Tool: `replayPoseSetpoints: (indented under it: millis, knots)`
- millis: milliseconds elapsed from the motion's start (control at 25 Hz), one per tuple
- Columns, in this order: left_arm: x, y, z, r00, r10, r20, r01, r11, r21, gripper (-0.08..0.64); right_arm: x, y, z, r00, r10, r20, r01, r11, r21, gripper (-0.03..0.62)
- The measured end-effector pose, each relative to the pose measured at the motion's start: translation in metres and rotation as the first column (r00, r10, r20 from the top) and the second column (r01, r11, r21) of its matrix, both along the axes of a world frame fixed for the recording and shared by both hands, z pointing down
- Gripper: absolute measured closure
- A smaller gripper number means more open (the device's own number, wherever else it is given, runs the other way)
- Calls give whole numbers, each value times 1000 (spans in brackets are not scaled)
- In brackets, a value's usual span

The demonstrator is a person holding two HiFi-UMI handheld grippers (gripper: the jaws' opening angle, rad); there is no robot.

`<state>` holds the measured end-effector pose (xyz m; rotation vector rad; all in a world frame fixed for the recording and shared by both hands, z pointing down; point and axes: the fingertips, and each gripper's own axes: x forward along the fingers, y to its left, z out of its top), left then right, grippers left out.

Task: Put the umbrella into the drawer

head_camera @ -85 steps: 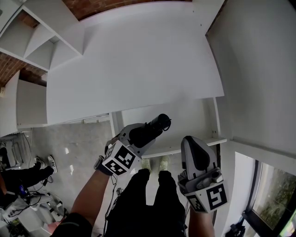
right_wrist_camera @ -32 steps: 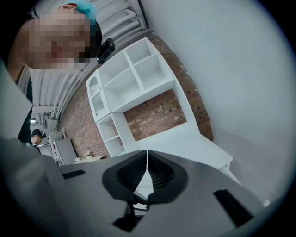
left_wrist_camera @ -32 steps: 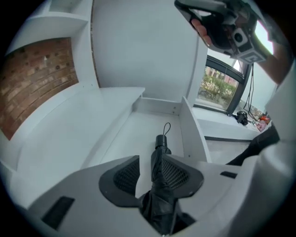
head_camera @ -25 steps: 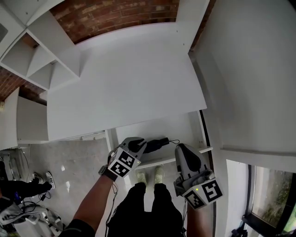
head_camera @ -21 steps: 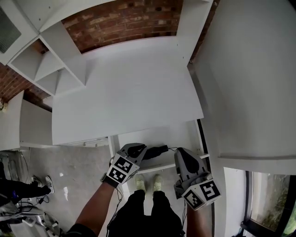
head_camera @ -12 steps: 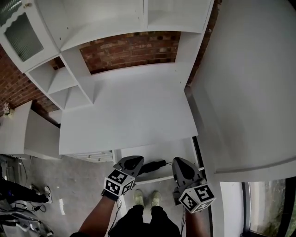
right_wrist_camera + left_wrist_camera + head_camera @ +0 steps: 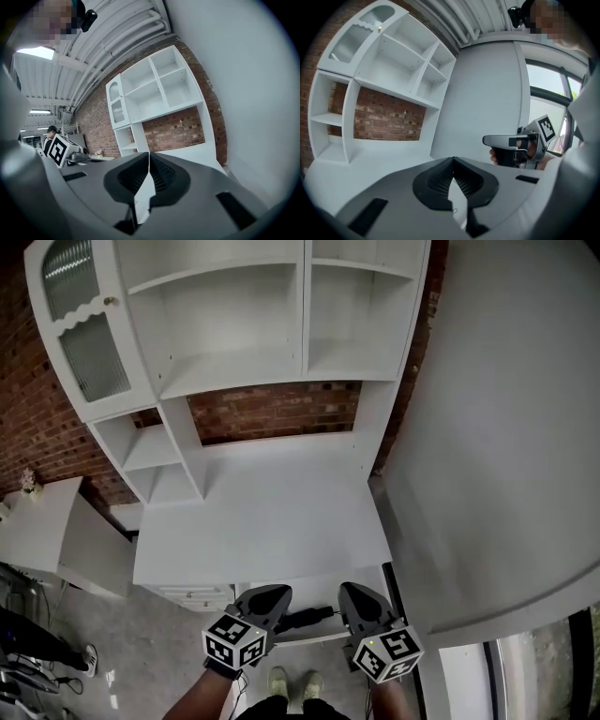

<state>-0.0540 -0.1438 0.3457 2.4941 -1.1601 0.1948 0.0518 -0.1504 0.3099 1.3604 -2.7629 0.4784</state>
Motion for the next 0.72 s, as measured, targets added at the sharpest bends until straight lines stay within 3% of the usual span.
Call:
replayPoseSetpoints:
  millis: [520, 720]
  knots:
    - [-38, 1, -93, 992, -110, -68, 117, 986, 117, 554, -19, -11, -78, 999, -23, -27, 27, 989, 147, 588]
    - [-49, 0, -125, 987, -148, -63, 157, 973, 169, 554, -22, -14, -103, 999, -28, -20, 31, 980, 197, 588]
